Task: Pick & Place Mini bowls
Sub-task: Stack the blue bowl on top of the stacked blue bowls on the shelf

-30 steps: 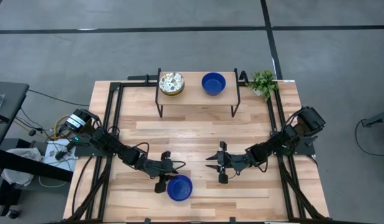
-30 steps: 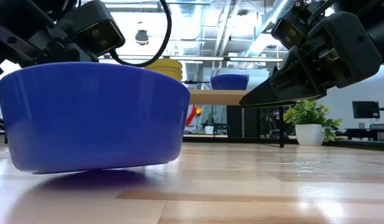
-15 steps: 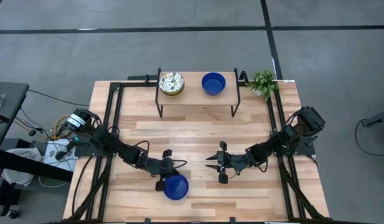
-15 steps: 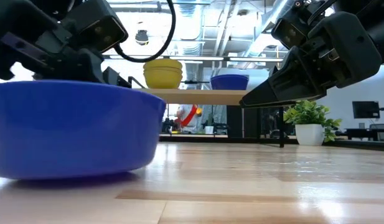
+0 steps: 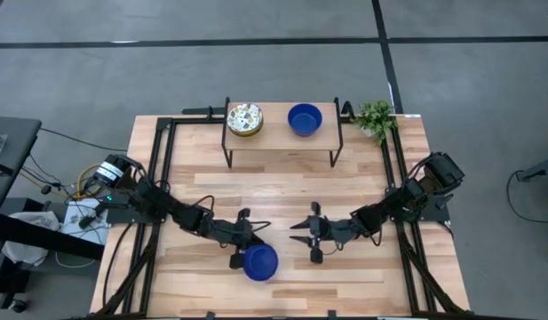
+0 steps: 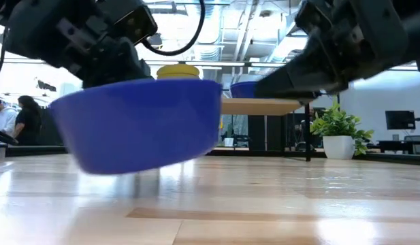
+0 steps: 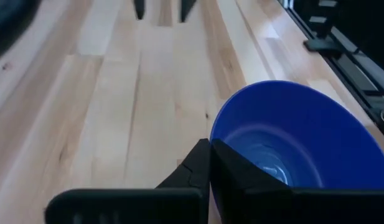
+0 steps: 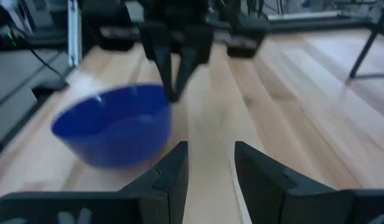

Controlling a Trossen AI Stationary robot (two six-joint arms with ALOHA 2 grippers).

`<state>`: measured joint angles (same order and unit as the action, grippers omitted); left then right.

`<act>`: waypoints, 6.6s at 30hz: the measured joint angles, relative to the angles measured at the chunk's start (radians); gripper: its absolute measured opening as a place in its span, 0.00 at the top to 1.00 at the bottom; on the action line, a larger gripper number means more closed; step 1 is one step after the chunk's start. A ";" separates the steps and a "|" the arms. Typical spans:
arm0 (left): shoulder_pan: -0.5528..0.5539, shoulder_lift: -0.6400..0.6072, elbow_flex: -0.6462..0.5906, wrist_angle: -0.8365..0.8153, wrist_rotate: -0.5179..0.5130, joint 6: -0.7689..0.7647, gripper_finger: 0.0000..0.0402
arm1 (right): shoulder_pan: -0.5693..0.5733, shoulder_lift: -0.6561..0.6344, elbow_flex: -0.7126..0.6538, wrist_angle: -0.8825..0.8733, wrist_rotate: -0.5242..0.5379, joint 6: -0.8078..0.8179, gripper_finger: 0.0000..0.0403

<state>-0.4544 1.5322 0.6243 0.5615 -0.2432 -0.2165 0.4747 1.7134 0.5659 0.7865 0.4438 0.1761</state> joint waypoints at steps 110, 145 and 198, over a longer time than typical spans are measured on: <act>0.142 -0.006 0.032 0.125 0.015 -0.186 0.95 | -0.031 0.010 0.532 -0.965 -0.442 -0.786 0.99; 0.055 -0.308 -0.082 -0.179 0.000 -0.076 0.67 | 0.014 -0.016 0.701 -1.465 -0.331 -0.367 1.00; 0.088 -0.147 -0.175 0.293 -0.080 -0.098 0.67 | -0.805 -0.003 1.131 -1.631 -0.191 -0.413 1.00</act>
<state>-0.3659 1.3853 0.4492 0.8543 -0.3237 -0.3141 -0.3300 1.7104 1.6973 -0.8447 0.2528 -0.2371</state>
